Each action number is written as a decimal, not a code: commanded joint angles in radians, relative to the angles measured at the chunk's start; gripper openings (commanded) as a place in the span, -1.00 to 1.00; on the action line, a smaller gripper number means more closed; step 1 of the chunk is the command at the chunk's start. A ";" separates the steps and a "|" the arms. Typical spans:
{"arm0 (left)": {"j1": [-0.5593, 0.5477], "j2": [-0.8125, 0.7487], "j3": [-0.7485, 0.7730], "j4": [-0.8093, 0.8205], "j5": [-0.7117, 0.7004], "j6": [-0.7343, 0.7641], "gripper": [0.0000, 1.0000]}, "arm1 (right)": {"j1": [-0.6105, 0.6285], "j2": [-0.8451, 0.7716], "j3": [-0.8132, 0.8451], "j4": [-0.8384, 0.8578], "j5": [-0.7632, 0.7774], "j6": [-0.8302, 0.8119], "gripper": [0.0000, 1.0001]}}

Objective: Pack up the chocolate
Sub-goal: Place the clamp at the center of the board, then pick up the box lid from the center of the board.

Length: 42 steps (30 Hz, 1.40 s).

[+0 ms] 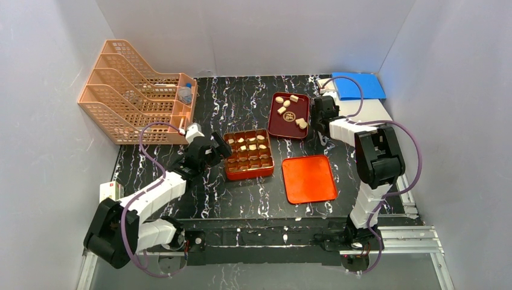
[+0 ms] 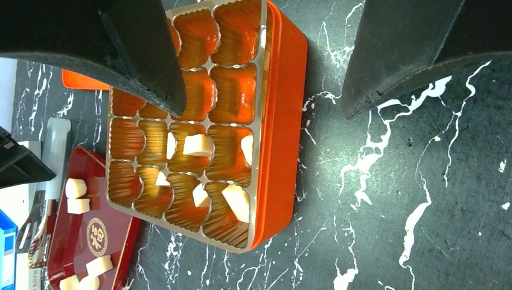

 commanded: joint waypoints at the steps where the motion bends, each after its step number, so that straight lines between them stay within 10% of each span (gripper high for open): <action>1: 0.009 0.021 0.011 0.016 -0.021 0.018 0.94 | -0.007 -0.009 0.045 0.015 0.017 -0.003 0.29; 14: 0.014 -0.061 0.073 -0.080 -0.008 0.020 0.94 | 0.043 -0.321 -0.038 -0.155 -0.097 0.029 0.21; 26: 0.015 -0.215 0.098 -0.269 0.045 -0.011 0.93 | 0.456 -0.559 -0.098 -0.584 -0.078 0.211 0.12; 42: 0.015 -0.278 0.095 -0.311 0.044 -0.035 0.93 | 0.764 -0.558 -0.271 -0.636 -0.029 0.446 0.05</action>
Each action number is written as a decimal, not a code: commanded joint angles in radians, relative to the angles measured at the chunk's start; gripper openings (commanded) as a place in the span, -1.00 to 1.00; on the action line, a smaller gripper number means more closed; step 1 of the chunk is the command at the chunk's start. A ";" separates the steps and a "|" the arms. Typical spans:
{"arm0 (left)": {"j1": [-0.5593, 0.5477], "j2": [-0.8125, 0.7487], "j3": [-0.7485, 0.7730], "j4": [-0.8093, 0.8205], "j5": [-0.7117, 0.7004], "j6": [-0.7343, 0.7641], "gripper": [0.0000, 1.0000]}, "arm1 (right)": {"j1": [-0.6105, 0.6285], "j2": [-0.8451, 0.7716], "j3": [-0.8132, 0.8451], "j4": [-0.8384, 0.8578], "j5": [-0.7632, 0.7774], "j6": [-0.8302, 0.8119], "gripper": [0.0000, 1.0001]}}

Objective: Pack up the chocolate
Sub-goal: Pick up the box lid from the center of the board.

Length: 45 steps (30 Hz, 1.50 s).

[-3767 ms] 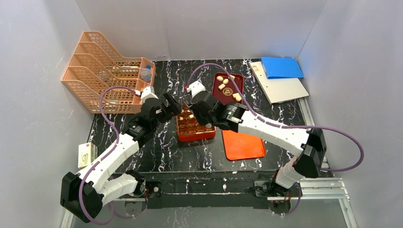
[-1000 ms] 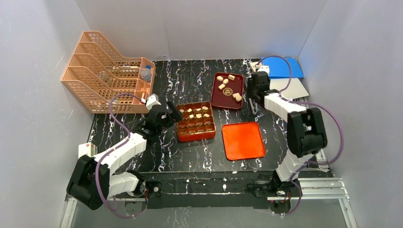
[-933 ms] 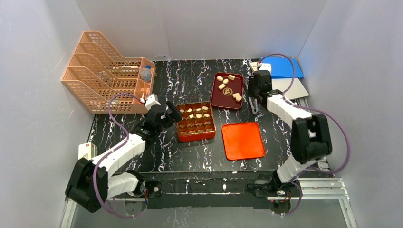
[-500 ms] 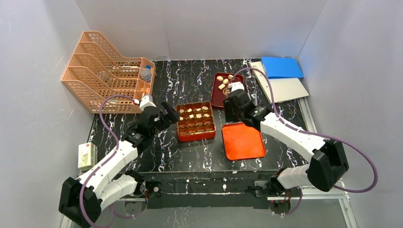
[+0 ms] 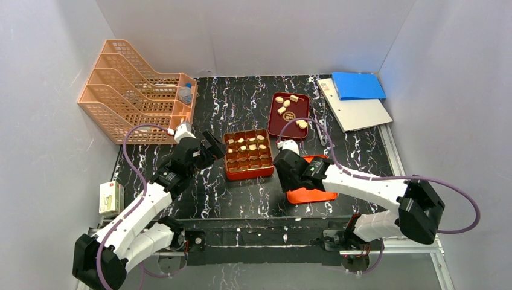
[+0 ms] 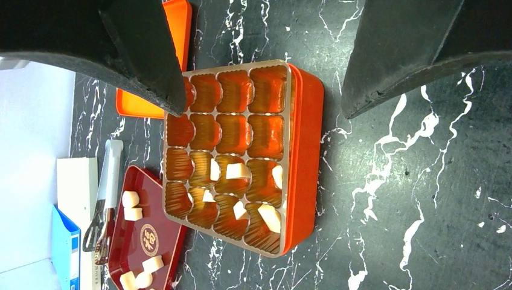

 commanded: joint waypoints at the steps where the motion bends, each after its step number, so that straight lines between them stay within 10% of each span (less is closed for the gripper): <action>1: 0.007 -0.024 0.020 -0.032 -0.004 -0.006 0.93 | 0.039 0.020 -0.032 0.009 0.037 0.081 0.05; 28: 0.007 0.008 0.003 0.009 0.002 0.002 0.93 | 0.040 0.244 -0.035 0.177 0.080 0.048 -0.05; 38: 0.007 0.014 -0.029 0.047 -0.013 0.000 0.93 | 0.040 0.383 -0.012 0.157 0.100 0.072 -0.92; 45: 0.007 -0.010 -0.011 0.019 -0.024 0.009 0.93 | 0.040 0.284 -0.005 0.112 0.115 0.095 -0.97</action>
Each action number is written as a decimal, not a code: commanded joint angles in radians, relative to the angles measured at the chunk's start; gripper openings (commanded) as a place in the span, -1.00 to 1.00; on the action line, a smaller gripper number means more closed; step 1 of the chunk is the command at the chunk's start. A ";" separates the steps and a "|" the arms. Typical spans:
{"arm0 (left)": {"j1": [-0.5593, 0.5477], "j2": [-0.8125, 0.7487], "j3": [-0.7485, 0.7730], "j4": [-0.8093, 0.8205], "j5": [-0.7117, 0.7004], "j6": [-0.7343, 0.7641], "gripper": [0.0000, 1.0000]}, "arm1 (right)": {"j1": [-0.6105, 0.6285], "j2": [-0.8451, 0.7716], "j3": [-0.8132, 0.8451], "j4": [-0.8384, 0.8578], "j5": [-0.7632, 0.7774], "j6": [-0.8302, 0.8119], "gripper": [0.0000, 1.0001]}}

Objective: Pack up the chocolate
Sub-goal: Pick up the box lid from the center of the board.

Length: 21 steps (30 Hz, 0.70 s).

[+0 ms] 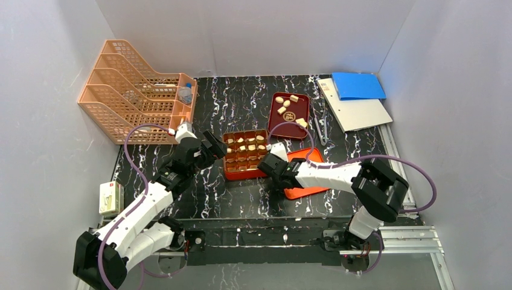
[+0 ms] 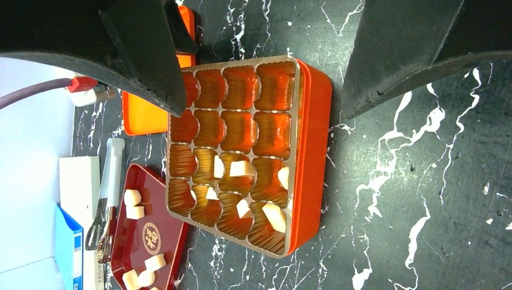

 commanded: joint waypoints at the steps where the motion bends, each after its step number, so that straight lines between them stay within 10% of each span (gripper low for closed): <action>1: 0.007 -0.029 0.012 -0.023 -0.026 0.012 0.93 | 0.000 -0.061 -0.019 -0.092 0.001 0.032 -0.97; 21: 0.007 -0.028 0.121 -0.022 0.121 0.026 0.97 | -0.001 -0.530 0.149 -0.124 -0.135 0.023 -0.97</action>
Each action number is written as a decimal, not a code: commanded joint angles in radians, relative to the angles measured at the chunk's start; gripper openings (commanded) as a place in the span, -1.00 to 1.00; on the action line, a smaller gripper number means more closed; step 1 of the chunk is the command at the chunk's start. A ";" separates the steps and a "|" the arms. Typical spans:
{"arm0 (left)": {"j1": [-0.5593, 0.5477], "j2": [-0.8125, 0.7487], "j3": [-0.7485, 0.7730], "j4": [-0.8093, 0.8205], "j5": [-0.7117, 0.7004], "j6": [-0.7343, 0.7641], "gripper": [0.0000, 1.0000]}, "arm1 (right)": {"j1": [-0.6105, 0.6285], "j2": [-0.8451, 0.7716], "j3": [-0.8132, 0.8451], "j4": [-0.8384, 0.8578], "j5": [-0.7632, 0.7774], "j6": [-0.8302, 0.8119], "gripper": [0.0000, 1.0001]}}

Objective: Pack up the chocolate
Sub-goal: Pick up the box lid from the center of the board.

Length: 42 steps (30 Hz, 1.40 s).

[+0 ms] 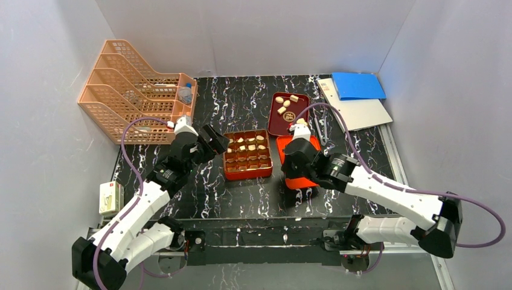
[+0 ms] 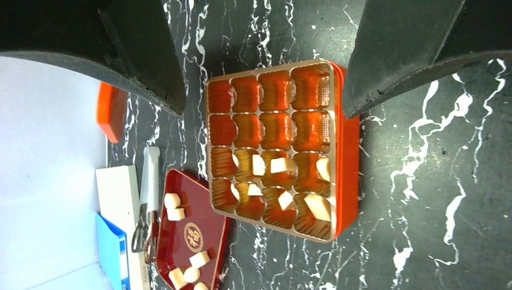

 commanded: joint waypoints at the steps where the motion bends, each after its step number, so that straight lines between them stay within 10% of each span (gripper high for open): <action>1: 0.007 -0.004 0.019 0.039 0.096 -0.016 0.97 | 0.001 -0.075 0.074 0.113 -0.092 -0.030 -0.97; 20: 0.015 -0.077 -0.336 0.773 0.286 -0.440 0.97 | -0.014 -0.312 -0.055 0.786 -0.316 0.161 -0.97; 42: 0.056 0.101 -0.530 1.326 0.319 -0.711 0.97 | -0.196 -0.125 -0.323 1.717 -0.714 0.788 -0.97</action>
